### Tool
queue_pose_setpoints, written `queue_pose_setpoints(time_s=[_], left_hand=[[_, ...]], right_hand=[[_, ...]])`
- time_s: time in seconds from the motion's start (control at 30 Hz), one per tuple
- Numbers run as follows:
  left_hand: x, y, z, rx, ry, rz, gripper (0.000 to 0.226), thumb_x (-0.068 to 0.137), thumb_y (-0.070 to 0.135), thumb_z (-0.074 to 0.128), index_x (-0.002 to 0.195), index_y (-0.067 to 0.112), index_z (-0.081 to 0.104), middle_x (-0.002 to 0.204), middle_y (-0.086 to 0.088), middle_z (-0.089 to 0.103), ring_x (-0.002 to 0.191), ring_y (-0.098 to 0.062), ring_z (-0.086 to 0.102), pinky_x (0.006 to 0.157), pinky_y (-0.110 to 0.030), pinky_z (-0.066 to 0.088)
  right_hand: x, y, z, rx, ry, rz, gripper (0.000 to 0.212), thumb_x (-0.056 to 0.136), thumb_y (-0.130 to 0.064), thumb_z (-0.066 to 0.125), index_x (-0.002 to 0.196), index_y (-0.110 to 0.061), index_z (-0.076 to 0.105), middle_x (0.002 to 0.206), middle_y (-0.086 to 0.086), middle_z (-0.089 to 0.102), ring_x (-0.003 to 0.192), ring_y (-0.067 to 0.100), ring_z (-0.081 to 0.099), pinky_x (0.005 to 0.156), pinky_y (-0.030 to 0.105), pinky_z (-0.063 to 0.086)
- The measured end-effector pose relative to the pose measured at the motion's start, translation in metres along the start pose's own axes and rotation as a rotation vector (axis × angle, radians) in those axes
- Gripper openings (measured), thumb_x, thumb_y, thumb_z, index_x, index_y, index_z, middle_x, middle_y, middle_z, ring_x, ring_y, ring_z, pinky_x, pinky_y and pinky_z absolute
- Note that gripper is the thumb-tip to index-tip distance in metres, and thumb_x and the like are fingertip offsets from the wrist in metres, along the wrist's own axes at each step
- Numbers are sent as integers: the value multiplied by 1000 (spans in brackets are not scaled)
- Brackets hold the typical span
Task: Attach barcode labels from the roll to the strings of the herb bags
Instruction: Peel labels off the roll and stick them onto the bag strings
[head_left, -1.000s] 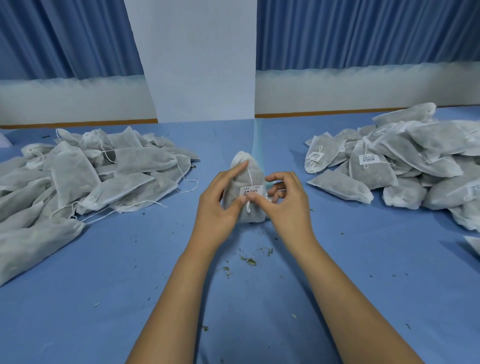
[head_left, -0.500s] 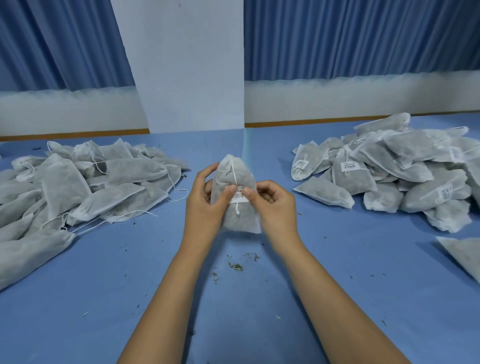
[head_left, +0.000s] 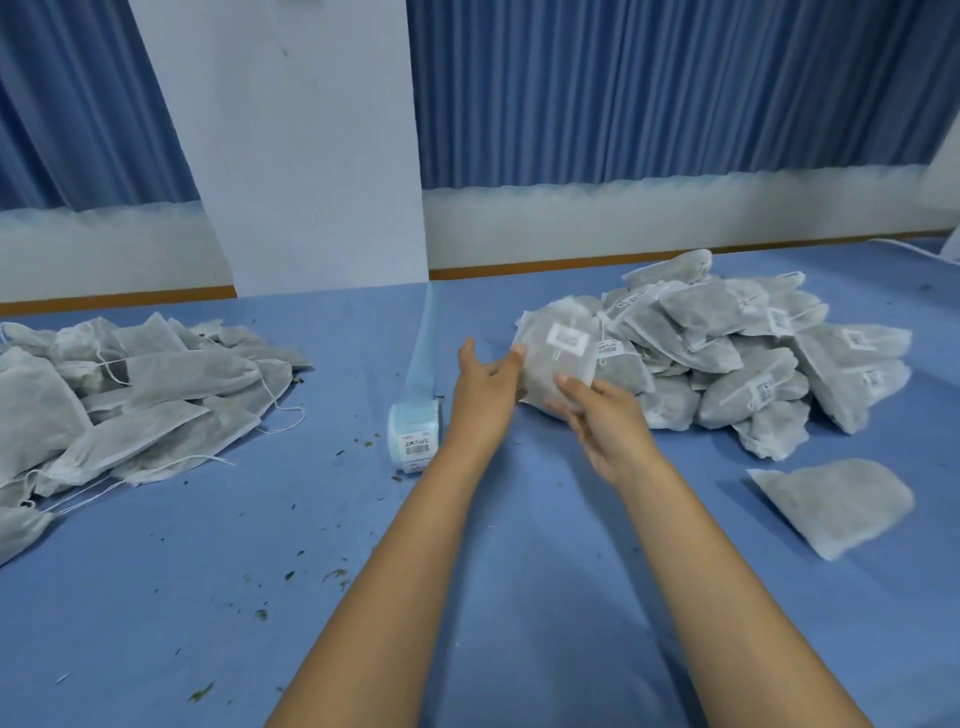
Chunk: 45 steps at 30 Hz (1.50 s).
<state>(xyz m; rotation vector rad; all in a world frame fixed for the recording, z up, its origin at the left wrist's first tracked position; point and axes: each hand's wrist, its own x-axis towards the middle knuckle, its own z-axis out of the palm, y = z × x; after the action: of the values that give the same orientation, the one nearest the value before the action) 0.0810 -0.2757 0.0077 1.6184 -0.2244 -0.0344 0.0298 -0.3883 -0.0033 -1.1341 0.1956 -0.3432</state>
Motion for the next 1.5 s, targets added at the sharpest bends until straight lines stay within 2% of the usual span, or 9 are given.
queue_pose_setpoints(time_s=[0.13, 0.3, 0.4, 0.63, 0.73, 0.97, 1.17, 1.37, 1.5], left_hand=[[-1, -17, 18, 47, -108, -73, 72, 97, 43, 49, 155, 22, 11, 128, -2, 56, 122, -23, 55, 109, -41, 40], [-13, -34, 13, 67, -185, -57, 38, 100, 34, 48, 135, 20, 49, 130, -5, 59, 120, -19, 56, 109, -40, 40], [-23, -30, 6, 109, -188, 60, 26, 101, 21, 49, 122, 13, 61, 123, -5, 65, 113, -13, 59, 102, -20, 43], [-25, -25, -88, 264, 391, 358, 30, 95, 14, 56, 125, 9, 54, 120, 2, 54, 108, -14, 55, 88, -25, 47], [-15, -46, -156, 600, 693, 214, 38, 91, 12, 60, 127, 2, 52, 127, -16, 51, 121, -31, 45, 93, -39, 38], [9, -83, -265, 1374, 597, -131, 59, 94, 19, 57, 147, 26, 32, 157, -26, 11, 147, -39, 7, 119, -48, 10], [20, -84, -288, 1467, 576, -204, 56, 96, 32, 55, 145, 30, 28, 123, -16, 55, 119, -30, 43, 98, -37, 31], [6, -75, -262, 1348, 460, -275, 78, 84, 69, 53, 143, 22, 31, 137, -13, 48, 128, -32, 38, 101, -46, 30], [-9, -68, -237, 1015, 401, -275, 66, 96, 61, 35, 131, 7, 46, 133, -18, 50, 122, -37, 46, 99, -46, 37]], right_hand=[[26, -5, -16, 295, 126, 126, 23, 95, -3, 53, 115, 10, 53, 119, 20, 56, 118, 27, 57, 103, 26, 43], [13, 16, -5, 94, 193, 39, 15, 90, 13, 44, 93, 5, 56, 89, 19, 52, 87, 27, 57, 71, 18, 56], [-7, 30, 22, -171, 103, -19, 24, 90, 10, 43, 83, 3, 64, 80, 15, 63, 74, 20, 60, 68, 22, 51], [-34, 53, 111, -182, -74, -67, 12, 86, 8, 55, 82, 2, 64, 71, 13, 66, 62, 13, 63, 65, 19, 51], [-42, 83, 149, -341, -266, -59, 25, 84, 13, 54, 72, -8, 60, 55, 3, 61, 49, 6, 61, 59, 15, 49], [-32, 138, 178, -644, -352, -30, 20, 85, 8, 56, 76, -10, 59, 66, 9, 60, 57, 12, 61, 62, 16, 49], [-25, 142, 173, -678, -352, -28, 20, 87, 5, 58, 77, -12, 60, 74, 13, 65, 53, 1, 61, 60, 11, 47], [-27, 142, 174, -643, -361, -37, 8, 88, -3, 61, 84, -10, 62, 79, 14, 69, 62, 5, 65, 66, 13, 49], [-35, 133, 173, -573, -474, 19, 17, 87, -16, 66, 103, -11, 62, 91, 5, 73, 84, 15, 70, 82, 21, 51]])
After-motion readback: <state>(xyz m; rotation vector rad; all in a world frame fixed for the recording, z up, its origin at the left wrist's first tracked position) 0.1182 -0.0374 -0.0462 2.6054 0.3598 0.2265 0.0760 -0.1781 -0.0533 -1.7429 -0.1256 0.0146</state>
